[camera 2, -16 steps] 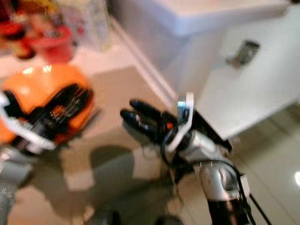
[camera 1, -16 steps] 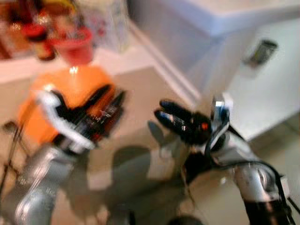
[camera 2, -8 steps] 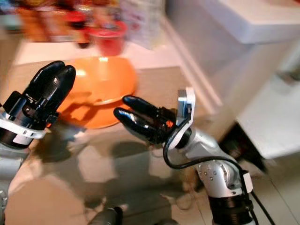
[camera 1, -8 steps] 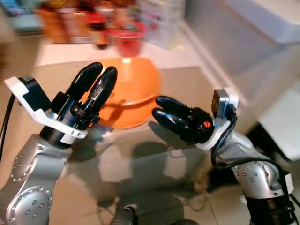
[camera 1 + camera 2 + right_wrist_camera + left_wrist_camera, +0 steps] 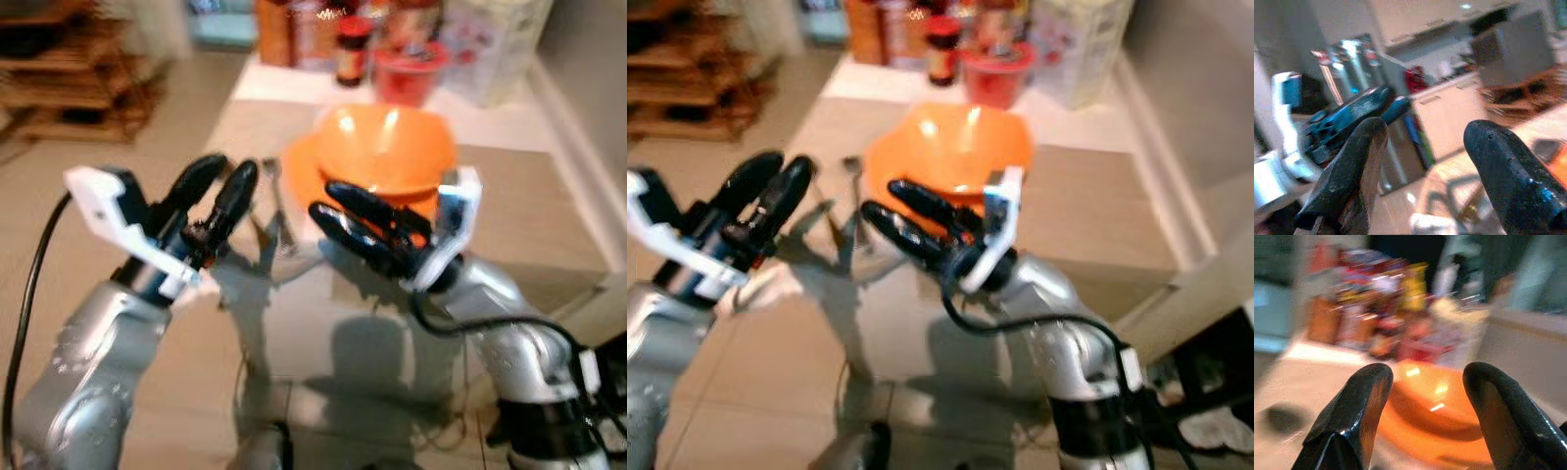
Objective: Setting the table
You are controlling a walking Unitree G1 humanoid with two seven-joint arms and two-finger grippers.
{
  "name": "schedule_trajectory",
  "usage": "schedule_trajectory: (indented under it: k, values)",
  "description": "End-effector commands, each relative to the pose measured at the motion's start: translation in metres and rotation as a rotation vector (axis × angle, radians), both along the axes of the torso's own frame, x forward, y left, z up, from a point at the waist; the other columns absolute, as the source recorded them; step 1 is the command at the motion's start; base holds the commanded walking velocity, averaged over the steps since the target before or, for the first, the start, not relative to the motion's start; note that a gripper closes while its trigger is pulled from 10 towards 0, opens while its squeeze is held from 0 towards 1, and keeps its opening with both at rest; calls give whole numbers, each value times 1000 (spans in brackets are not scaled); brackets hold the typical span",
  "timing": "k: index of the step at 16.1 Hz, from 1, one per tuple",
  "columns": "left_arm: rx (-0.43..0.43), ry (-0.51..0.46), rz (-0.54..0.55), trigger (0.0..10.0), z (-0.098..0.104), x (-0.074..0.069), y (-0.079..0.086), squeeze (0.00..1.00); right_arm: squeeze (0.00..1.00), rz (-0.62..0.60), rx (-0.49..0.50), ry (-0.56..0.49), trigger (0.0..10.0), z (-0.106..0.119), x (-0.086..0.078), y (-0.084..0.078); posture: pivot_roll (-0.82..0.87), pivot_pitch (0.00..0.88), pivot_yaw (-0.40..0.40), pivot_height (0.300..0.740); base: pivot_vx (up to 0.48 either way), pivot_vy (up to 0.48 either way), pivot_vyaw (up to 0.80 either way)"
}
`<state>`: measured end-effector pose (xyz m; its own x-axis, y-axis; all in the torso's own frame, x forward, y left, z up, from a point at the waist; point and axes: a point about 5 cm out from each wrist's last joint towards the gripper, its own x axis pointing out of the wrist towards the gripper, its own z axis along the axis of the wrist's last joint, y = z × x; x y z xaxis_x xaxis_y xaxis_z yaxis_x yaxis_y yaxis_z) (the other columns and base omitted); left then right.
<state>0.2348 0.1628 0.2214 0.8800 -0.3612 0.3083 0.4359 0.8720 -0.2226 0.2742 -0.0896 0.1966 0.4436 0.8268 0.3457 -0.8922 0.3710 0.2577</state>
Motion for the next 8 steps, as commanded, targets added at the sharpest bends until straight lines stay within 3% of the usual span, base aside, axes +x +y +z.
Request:
schedule_trajectory:
  k: [1,2,3,8]
  values:
    - [-5,46,105,10000,-6,9,7,1000,0,-113,-15,12,10000,-1,10,-5,-46,130,-19,740,0,0,0]
    - [-17,39,115,10000,-5,9,4,1000,0,-234,-27,35,10000,-3,22,-12,-45,134,-21,740,0,0,0]
    - [0,38,106,10000,-5,9,-1,1000,0,-272,-29,28,10000,-2,24,-15,-44,134,-21,740,0,0,0]
    - [41,62,139,10000,-8,13,-14,1000,0,-311,-87,7,10000,-7,25,-13,-41,147,-17,740,0,0,0]
